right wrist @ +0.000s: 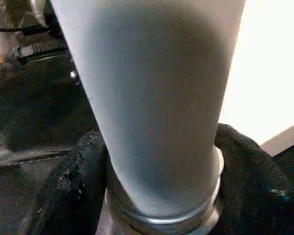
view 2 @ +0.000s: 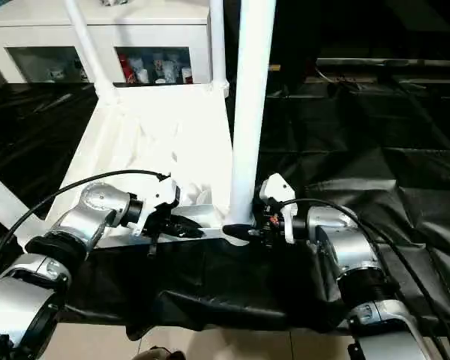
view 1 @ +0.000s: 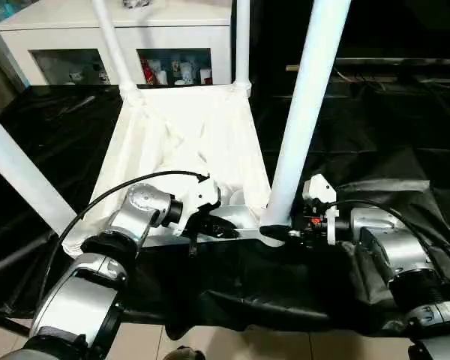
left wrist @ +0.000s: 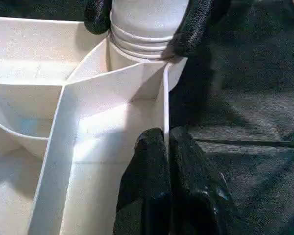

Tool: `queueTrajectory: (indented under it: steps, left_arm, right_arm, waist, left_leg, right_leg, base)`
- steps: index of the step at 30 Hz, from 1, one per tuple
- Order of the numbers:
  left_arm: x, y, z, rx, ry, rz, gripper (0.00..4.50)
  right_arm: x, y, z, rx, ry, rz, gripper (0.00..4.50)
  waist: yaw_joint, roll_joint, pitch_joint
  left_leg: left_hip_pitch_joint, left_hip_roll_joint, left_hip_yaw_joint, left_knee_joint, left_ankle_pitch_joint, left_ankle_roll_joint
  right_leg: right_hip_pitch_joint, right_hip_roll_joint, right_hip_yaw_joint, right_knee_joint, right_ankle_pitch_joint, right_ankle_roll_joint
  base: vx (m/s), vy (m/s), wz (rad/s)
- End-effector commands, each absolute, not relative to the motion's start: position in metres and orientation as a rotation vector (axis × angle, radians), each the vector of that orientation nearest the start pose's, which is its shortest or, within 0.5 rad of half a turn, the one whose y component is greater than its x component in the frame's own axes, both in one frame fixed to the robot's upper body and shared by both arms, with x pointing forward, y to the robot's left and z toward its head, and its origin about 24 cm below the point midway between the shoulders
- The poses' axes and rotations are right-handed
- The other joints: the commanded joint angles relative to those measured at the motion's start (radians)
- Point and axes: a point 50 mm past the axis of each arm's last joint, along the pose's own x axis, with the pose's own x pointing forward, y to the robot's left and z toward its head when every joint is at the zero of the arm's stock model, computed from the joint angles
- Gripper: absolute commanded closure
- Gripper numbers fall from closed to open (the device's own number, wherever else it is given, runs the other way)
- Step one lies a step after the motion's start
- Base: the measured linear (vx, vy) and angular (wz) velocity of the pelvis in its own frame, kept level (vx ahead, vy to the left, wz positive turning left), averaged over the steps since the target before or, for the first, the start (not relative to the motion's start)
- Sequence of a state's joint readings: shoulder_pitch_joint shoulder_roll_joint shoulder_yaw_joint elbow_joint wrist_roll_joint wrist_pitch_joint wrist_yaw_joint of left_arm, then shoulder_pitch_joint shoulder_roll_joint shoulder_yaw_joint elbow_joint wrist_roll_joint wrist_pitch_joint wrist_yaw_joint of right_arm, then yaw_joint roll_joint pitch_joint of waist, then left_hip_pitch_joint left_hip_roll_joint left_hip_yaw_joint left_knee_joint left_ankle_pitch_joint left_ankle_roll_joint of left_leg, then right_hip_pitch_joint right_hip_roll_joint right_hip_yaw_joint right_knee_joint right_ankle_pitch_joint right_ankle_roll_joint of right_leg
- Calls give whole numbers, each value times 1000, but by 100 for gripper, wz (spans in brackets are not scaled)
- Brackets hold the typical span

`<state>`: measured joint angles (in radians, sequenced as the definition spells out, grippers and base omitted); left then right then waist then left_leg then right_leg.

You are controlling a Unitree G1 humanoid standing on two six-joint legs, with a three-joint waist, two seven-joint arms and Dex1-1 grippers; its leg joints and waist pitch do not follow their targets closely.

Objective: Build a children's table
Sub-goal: Rotate leg to tighten

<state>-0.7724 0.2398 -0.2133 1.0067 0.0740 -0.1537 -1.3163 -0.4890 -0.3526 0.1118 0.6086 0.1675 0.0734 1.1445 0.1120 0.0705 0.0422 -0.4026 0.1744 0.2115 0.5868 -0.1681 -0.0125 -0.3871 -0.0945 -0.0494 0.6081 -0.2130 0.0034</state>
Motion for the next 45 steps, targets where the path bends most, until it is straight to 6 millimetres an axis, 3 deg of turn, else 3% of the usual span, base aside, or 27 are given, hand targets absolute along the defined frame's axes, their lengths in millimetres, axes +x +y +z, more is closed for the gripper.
queueTrajectory:
  steps: [1, 3, 7, 9, 10, 11, 13, 18, 19, 21, 24, 26, 27, 29, 33, 36, 37, 40, 42, 43, 45]
  left_arm:
    - [339, 99, 54, 346, 329, -1398, 450]
    - [347, 90, 55, 358, 317, -1286, 450]
    - [352, 75, 55, 336, 306, -1191, 450]
    - [353, 66, 55, 334, 309, -1152, 450]
    - [354, 59, 54, 331, 309, -1119, 450]
    - [355, 53, 54, 329, 309, -1094, 450]
    - [355, 47, 54, 326, 308, -1068, 450]
    - [353, 39, 55, 322, 288, -1108, 450]
    - [351, 40, 57, 332, 267, -1163, 450]
    - [349, 42, 57, 338, 254, -1198, 450]
    - [346, 54, 54, 359, 269, -1275, 450]
    - [343, 64, 53, 383, 271, -1324, 450]
    - [343, 64, 53, 383, 272, -1325, 450]
    - [337, 78, 53, 337, 292, -1429, 450]
    - [335, 82, 52, 331, 310, -1465, 450]
    - [331, 96, 52, 329, 360, -1543, 450]
    - [331, 98, 52, 325, 362, -1549, 450]
    - [331, 101, 53, 319, 361, -1554, 450]
    - [331, 103, 54, 318, 360, -1553, 450]
    - [331, 105, 54, 319, 359, -1546, 450]
    - [331, 105, 54, 319, 357, -1544, 450]
  right_arm:
    - [308, -154, 27, -74, 370, 1062, 177]
    - [312, -150, 14, -68, 394, 905, 178]
    - [318, -141, 4, -11, 407, 713, 178]
    - [322, -137, 1, 18, 414, 605, 178]
    - [325, -131, 0, 46, 416, 541, 178]
    - [328, -124, 0, 58, 417, 500, 178]
    - [330, -116, 0, 65, 418, 470, 178]
    - [332, -97, 9, 1, 364, 567, 178]
    - [332, -100, 13, -36, 332, 621, 122]
    - [332, -102, 15, -38, 320, 656, 108]
    - [330, -112, 24, -66, 286, 781, 73]
    - [326, -124, 30, -115, 273, 891, 73]
    - [326, -124, 31, -115, 273, 893, 73]
    - [321, -144, 40, -119, 277, 1026, 73]
    - [319, -150, 40, -138, 291, 1067, 73]
    - [314, -165, 45, -163, 335, 1165, 73]
    - [313, -167, 45, -170, 343, 1176, 73]
    - [313, -170, 46, -178, 353, 1191, 73]
    - [314, -171, 47, -177, 353, 1193, 73]
    - [315, -169, 47, -165, 346, 1193, 87]
    - [316, -168, 47, -156, 341, 1196, 98]
  waist:
    - [-3, -18, -60]
    - [-10, -20, -53]
    - [-26, -18, -46]
    - [-31, -18, -48]
    - [-33, -11, -48]
    - [-37, -14, -48]
    - [-43, -10, -50]
    - [-49, -12, -53]
    - [-47, -13, -53]
    - [-44, -13, -56]
    - [-38, -14, -59]
    - [-33, -14, -64]
    - [-31, -14, -64]
    - [-24, -17, -65]
    - [-12, -11, -65]
    - [-4, -11, -62]
    - [-1, -18, -60]
    - [1, -16, -61]
    - [2, -17, -62]
    - [2, -27, -62]
    - [5, -22, -63]
  left_leg:
    - [31, 70, -34, -70, -216, 76]
    - [36, 67, -37, -78, -285, 28]
    - [43, 64, -43, -88, -370, -21]
    - [41, 64, -46, -90, -373, -24]
    - [42, 63, -46, -91, -371, -25]
    - [41, 62, -45, -91, -373, -27]
    - [45, 60, -45, -91, -380, -36]
    - [36, 56, -41, -86, -339, 2]
    - [35, 56, -41, -84, -327, 13]
    - [32, 56, -39, -80, -299, 30]
    - [25, 57, -34, -72, -217, 81]
    - [26, 59, -33, -65, -187, 107]
    - [25, 59, -33, -63, -176, 115]
    - [27, 61, -31, -59, -165, 139]
    - [29, 68, -30, -59, -160, 140]
    - [31, 71, -33, -66, -207, 109]
    - [33, 72, -33, -67, -220, 101]
    - [32, 71, -34, -69, -227, 85]
    - [33, 70, -33, -67, -217, 85]
    - [30, 68, -32, -65, -200, 93]
    - [29, 68, -32, -62, -182, 102]
  right_leg:
    - [28, -70, 33, -66, -99, -276]
    - [27, -74, 35, -78, -205, -258]
    - [21, -75, 39, -94, -350, -213]
    - [22, -75, 41, -95, -348, -199]
    - [20, -73, 42, -95, -333, -198]
    - [19, -72, 42, -95, -323, -199]
    - [17, -70, 41, -95, -299, -204]
    - [27, -69, 40, -91, -204, -217]
    - [28, -71, 40, -92, -202, -219]
    - [33, -70, 39, -88, -167, -225]
    - [41, -67, 33, -75, -48, -252]
    - [43, -67, 30, -69, 8, -265]
    - [43, -68, 30, -67, 26, -271]
    - [42, -67, 28, -64, 38, -288]
    - [33, -68, 29, -62, 21, -297]
    - [33, -68, 29, -63, -42, -294]
    - [32, -68, 30, -65, -54, -293]
    - [32, -71, 31, -64, -73, -290]
    - [32, -72, 31, -64, -62, -290]
    - [33, -72, 30, -62, -43, -292]
    - [32, -74, 30, -60, -35, -292]
  base:
    - [0, 0, 0]
    - [0, 0, 0]
    - [0, 0, 0]
    - [0, 0, 0]
    - [0, 0, 0]
    - [0, 0, 0]
    - [0, 0, 0]
    - [0, 0, 0]
    - [0, 0, 0]
    - [0, 0, 0]
    - [0, 0, 0]
    - [0, 0, 0]
    - [0, 0, 0]
    - [0, 0, 0]
    - [0, 0, 0]
    - [0, 0, 0]
    - [0, 0, 0]
    - [0, 0, 0]
    - [0, 0, 0]
    - [0, 0, 0]
    - [0, 0, 0]
